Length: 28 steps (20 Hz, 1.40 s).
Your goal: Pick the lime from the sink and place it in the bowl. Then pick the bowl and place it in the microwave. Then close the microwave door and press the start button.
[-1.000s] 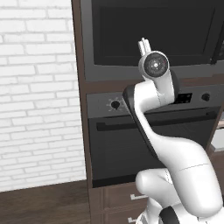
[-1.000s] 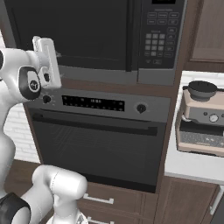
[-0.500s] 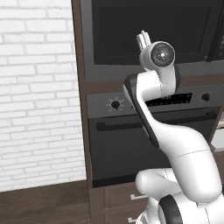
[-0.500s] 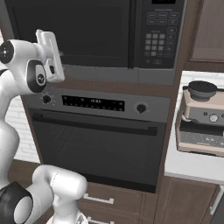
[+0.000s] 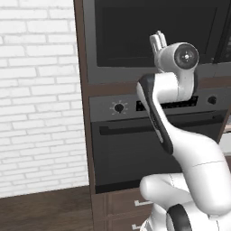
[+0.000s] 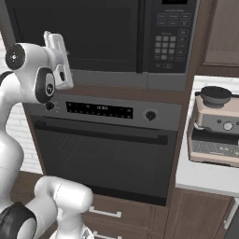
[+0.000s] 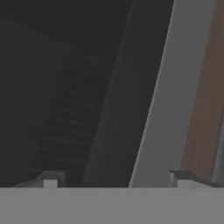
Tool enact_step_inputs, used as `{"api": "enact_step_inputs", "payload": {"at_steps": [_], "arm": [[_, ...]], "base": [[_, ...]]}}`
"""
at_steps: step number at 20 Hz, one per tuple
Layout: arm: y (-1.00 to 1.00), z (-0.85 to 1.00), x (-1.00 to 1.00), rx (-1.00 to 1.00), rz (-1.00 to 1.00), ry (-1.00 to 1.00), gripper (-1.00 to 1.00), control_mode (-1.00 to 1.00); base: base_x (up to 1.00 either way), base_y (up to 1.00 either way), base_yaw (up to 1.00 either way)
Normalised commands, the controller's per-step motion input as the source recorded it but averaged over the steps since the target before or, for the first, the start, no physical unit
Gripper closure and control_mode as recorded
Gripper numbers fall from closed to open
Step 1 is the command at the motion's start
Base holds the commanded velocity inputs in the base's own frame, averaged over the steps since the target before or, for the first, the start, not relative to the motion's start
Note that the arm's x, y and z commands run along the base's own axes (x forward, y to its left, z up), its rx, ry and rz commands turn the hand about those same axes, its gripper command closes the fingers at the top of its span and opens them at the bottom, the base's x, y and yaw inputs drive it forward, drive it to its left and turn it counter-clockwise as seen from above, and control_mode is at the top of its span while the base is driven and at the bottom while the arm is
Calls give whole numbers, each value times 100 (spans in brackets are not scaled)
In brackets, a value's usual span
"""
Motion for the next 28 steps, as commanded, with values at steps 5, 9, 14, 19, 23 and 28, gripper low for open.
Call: {"api": "enact_step_inputs", "payload": {"at_steps": [5, 9, 14, 19, 23, 28], "arm": [[-94, 0, -90, 8, 0, -13, -100, -100], [-97, -1, -97, 14, -5, -4, -100, -100], [-100, -4, -81, 18, -14, 0, -100, -100], [-73, -1, -22, 12, -4, 2, -100, -100], [-53, 0, 0, 6, -1, 11, -100, -100], [-26, 0, 1, 3, 0, 23, -100, -100]], "base": [[0, 0, 0], [0, 0, 0], [0, 0, 0], [0, 0, 0], [0, 0, 0], [0, 0, 0]]}}
